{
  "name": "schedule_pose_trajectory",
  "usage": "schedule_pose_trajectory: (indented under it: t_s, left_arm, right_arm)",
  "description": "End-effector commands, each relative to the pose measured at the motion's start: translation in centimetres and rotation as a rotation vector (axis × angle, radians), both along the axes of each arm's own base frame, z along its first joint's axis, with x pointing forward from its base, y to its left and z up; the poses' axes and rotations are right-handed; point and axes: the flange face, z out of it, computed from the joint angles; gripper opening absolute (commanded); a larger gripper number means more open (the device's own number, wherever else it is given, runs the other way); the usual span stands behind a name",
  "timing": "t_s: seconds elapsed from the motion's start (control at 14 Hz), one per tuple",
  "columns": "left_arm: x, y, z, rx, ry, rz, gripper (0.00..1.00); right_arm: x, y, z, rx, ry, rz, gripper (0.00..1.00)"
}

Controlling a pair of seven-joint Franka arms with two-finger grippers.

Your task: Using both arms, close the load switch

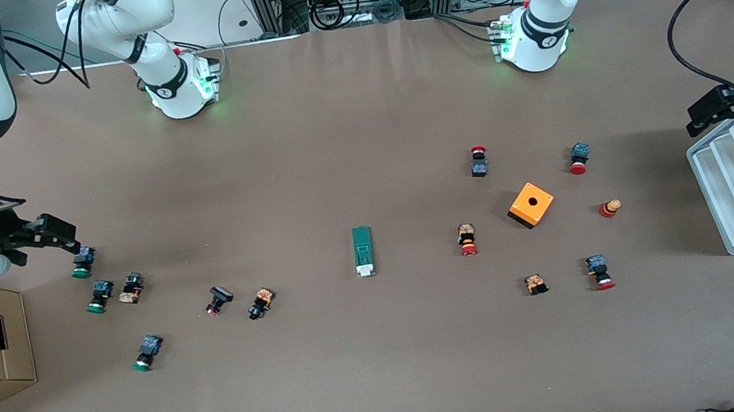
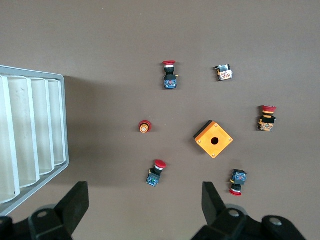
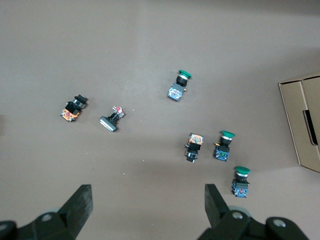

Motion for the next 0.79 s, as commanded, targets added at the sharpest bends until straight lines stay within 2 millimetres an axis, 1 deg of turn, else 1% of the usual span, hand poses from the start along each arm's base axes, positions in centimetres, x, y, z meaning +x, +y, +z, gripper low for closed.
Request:
schedule_pose_trajectory:
  t_s: [0.0,0.21,0.36,0.5,0.71]
  left_arm:
    - [-0.14,0.11,0.11,0.005,-0.009,-0.007,1.0]
    - [-0.05,0.01,0.2,0.004,-0.014,-0.001,1.0]
    - [0.14,0.52,-0.29,0.009,-0.004,0.005,1.0]
    - [0.17,0.78,-0.3,0.009,-0.004,0.007,1.0]
    - [0.25,0.62,-0.3,0.009,-0.006,0.003,1.0]
  right_arm:
    - [0.52,-0.13,0.25,-0.015,-0.01,-0.002,1.0]
    - [0.52,-0.13,0.25,-0.015,-0.01,-0.002,1.0]
    - [0.52,-0.13,0.25,-0.015,-0.01,-0.002,1.0]
    - [0.52,-0.13,0.25,-0.015,-0.01,-0.002,1.0]
    - [0.52,-0.13,0.25,-0.015,-0.01,-0.002,1.0]
